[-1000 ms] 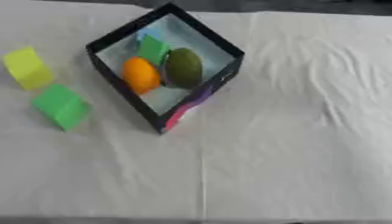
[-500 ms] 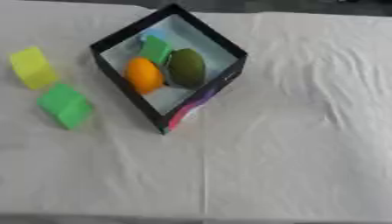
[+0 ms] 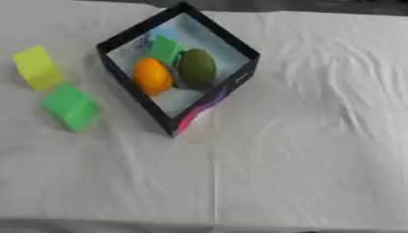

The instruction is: Pick up objects on the table and place them in the box.

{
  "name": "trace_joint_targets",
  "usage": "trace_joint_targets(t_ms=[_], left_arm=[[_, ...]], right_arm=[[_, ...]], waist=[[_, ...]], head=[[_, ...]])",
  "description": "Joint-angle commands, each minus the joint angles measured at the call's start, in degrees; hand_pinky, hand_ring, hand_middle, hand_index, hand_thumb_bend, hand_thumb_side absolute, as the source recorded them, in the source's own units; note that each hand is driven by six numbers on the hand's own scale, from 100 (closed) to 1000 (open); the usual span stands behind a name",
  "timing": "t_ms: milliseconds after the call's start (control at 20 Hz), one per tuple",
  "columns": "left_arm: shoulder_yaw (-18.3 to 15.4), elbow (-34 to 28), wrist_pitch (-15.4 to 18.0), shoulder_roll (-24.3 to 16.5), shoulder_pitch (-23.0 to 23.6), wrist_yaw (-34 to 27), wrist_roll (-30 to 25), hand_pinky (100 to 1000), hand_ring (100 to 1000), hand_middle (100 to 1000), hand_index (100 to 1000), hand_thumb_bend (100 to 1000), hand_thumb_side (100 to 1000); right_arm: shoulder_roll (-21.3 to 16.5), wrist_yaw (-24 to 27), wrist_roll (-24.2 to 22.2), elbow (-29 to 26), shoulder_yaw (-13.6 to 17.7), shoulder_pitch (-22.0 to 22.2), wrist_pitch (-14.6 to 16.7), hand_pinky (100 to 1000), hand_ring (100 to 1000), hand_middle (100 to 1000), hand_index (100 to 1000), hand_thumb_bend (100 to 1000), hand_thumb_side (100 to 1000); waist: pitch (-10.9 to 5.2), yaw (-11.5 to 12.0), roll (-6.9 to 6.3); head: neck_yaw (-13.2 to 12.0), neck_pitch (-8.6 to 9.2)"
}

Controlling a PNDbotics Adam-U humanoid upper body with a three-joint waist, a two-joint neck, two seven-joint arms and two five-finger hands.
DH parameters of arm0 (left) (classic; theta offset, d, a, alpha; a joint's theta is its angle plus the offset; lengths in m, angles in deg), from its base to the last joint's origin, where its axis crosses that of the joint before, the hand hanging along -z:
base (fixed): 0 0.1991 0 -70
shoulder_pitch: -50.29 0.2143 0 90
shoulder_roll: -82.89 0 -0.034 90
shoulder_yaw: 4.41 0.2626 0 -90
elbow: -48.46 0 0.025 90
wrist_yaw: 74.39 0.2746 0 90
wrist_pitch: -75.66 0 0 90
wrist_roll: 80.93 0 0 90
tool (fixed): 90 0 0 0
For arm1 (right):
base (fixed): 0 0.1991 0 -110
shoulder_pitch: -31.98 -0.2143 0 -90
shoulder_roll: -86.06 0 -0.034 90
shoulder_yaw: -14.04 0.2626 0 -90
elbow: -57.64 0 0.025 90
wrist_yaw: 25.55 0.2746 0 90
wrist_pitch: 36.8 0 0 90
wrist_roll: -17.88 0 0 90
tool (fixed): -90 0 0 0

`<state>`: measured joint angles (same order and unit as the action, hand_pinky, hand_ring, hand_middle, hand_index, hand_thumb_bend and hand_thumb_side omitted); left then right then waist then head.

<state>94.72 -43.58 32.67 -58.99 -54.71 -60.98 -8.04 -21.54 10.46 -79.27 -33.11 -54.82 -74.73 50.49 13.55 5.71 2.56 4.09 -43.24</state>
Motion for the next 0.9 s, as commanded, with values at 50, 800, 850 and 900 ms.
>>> trace_joint_targets(t_ms=[50, 800, 850, 900], left_arm=[[0.25, -0.25, 4.96, -0.88, -1.96, -0.54, -6.93, 896, 875, 804, 809, 285, 295], [5.10, 2.27, 4.96, 4.49, -14.85, -9.03, -22.17, 899, 883, 826, 826, 265, 294], [5.16, 2.56, 4.96, 4.79, -15.38, -9.63, -22.88, 899, 883, 826, 826, 262, 293], [5.24, 2.85, 4.96, 5.16, -15.93, -10.24, -23.55, 899, 881, 826, 826, 246, 288]], right_arm=[[-2.16, -0.43, -0.15, -0.36, 0.36, -0.82, -0.08, 1000, 724, 696, 893, 100, 630], [-2.33, 0.25, -0.34, 0.05, 0.00, -1.66, -1.07, 1000, 719, 691, 891, 100, 629], [-2.33, 0.31, -0.32, 0.06, 0.01, -1.72, -1.12, 1000, 719, 691, 891, 100, 629], [-2.33, 0.34, -0.31, 0.07, 0.00, -1.77, -1.17, 1000, 719, 691, 891, 100, 629]], waist=[[-2.09, -0.14, -1.01], [-2.84, -0.79, -1.24], [-2.84, -0.80, -1.25], [-2.83, -0.82, -1.25]], head=[[-0.05, -0.18], [0.26, -0.88], [0.31, -0.86], [0.33, -0.79]])
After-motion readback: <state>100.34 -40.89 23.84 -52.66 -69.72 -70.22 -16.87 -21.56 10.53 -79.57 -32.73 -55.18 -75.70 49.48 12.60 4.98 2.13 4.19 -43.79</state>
